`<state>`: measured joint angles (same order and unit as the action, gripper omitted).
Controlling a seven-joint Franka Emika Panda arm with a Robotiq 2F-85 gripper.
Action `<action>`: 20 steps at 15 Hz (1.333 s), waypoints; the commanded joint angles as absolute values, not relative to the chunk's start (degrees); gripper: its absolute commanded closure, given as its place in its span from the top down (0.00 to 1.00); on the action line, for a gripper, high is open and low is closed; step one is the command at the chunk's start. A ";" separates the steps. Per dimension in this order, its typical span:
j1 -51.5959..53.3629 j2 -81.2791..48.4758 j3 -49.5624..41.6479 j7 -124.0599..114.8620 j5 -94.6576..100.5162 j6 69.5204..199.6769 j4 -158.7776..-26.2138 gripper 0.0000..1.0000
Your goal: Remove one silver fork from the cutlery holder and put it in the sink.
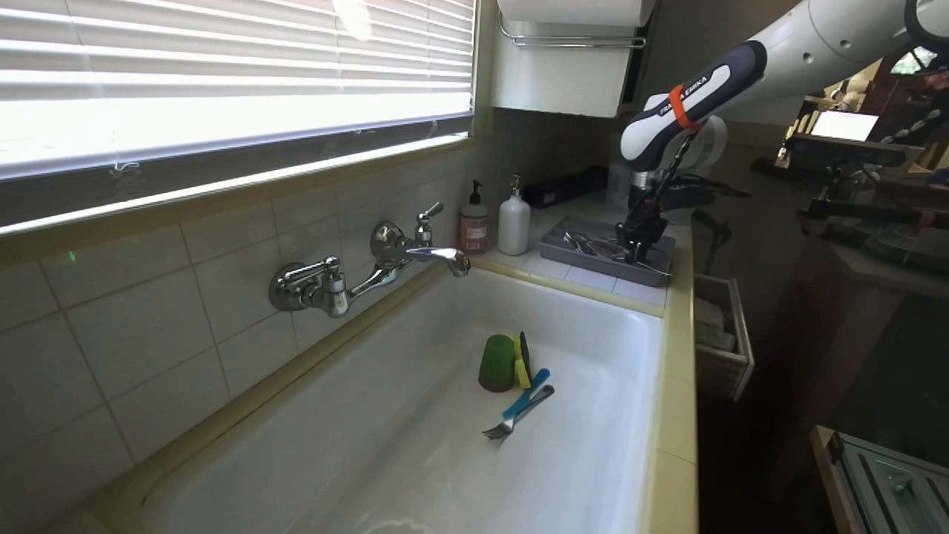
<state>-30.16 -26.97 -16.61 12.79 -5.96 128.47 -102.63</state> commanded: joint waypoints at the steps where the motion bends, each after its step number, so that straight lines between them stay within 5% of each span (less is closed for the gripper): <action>1: -30.41 -27.82 -16.72 11.59 -6.76 128.08 -101.97 0.69; 2: -30.42 -27.91 -16.74 11.47 -6.84 128.09 -101.91 0.76; 4: -30.36 -28.15 -16.67 11.13 -6.94 128.12 -101.81 0.39; 5: -30.36 -28.19 -16.62 11.00 -7.01 128.09 -101.76 0.39; 11: -30.25 -28.62 -16.45 10.25 -7.22 128.13 -101.22 0.00; 13: -29.93 -28.78 -16.33 9.97 -7.24 128.22 -101.05 0.10; 14: -29.88 -28.87 -16.27 10.00 -7.32 128.21 -100.96 0.38; 16: -29.88 -29.03 -16.40 9.71 -7.18 128.22 -100.83 0.42; 20: -30.15 -29.56 -16.96 9.26 -7.12 128.22 -100.52 0.71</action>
